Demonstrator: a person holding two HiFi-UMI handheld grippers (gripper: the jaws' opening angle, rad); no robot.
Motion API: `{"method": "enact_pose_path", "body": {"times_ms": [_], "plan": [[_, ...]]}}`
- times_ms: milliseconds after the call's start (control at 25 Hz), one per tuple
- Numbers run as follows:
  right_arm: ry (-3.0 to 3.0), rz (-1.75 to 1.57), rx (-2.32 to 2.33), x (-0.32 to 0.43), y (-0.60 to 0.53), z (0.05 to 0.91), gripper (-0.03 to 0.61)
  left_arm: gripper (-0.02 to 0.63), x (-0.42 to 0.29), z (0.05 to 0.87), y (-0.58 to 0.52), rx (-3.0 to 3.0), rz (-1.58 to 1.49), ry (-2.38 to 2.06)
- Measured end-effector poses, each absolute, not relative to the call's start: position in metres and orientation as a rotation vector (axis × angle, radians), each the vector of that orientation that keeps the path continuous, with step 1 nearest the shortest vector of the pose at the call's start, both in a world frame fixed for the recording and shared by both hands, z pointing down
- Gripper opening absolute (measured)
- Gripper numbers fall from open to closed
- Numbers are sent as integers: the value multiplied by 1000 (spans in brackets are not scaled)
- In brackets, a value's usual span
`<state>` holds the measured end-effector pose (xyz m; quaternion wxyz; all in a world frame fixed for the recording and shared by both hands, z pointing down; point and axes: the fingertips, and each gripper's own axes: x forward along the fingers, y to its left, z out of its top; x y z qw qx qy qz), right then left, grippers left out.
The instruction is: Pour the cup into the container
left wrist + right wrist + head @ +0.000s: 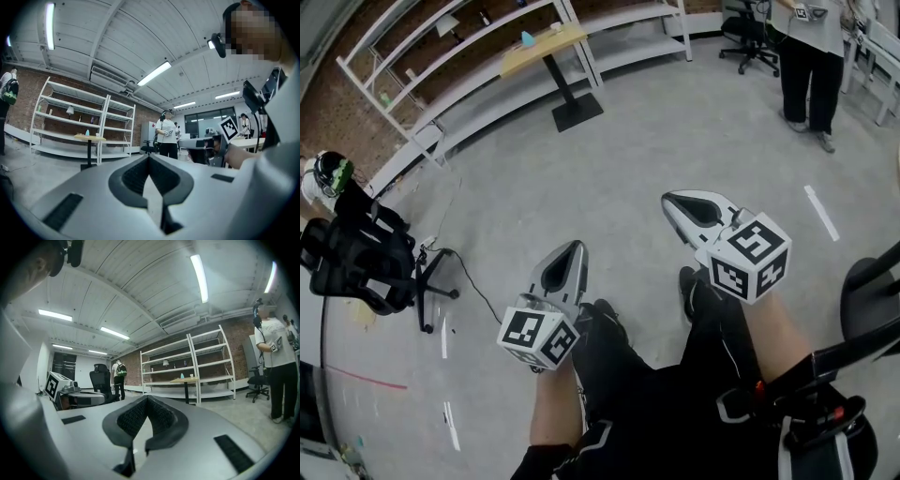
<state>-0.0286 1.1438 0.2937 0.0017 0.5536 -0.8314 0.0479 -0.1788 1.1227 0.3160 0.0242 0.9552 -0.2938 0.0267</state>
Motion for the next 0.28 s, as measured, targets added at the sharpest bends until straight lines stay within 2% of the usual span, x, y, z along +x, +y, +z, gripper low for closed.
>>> {"method": "enact_pose_path", "body": {"times_ms": [280], "plan": [[-2597, 138, 1756, -30, 1144, 294, 2, 2, -183, 319, 1120, 2949, 97, -910]]}}
